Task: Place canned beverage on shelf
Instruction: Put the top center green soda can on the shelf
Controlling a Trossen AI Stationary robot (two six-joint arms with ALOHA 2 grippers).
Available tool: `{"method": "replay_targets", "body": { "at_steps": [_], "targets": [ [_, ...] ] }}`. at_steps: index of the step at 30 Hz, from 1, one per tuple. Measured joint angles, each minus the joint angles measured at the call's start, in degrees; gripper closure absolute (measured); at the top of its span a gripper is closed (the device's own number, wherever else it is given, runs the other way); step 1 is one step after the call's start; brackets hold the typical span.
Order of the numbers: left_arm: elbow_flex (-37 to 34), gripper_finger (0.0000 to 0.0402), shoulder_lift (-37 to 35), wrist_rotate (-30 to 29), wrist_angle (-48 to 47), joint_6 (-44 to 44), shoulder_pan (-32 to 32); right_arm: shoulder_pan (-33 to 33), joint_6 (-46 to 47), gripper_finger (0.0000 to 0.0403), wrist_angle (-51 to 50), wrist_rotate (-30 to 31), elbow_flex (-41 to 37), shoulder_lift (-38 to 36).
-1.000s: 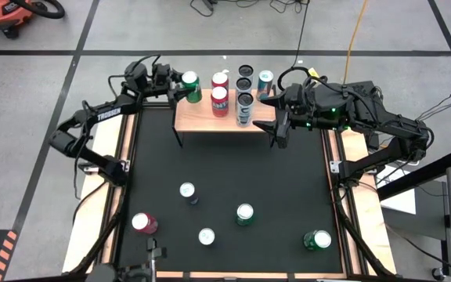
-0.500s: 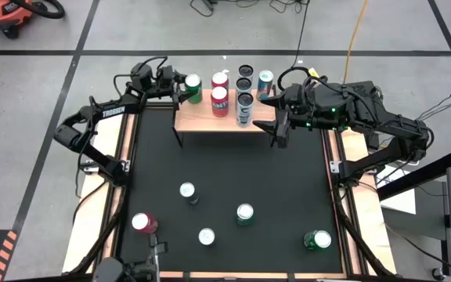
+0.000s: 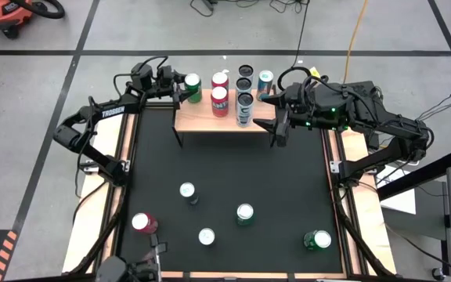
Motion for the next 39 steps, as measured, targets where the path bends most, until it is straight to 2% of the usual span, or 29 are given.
{"method": "replay_targets", "body": {
  "at_steps": [13,24,35,39],
  "targets": [
    [0.0,0.0096,0.0,1.9,-0.5,0.1,0.2,0.0,0.1,0.0046,-0.2,0.0,0.0,0.0],
    [-0.1,0.0019,0.1,2.9,-1.8,0.0,0.4,0.0,0.2,0.0046,-0.2,-0.1,0.0,0.0],
    [-0.1,0.0015,-4.6,1.3,0.2,-3.6,0.4,0.0,0.2,0.0046,-0.2,-0.2,0.0,0.0],
    [-0.1,0.0015,-6.3,-1.3,-0.1,-5.0,0.4,0.0,0.2,0.0046,-0.2,-0.2,0.0,0.0]
  ]
}}
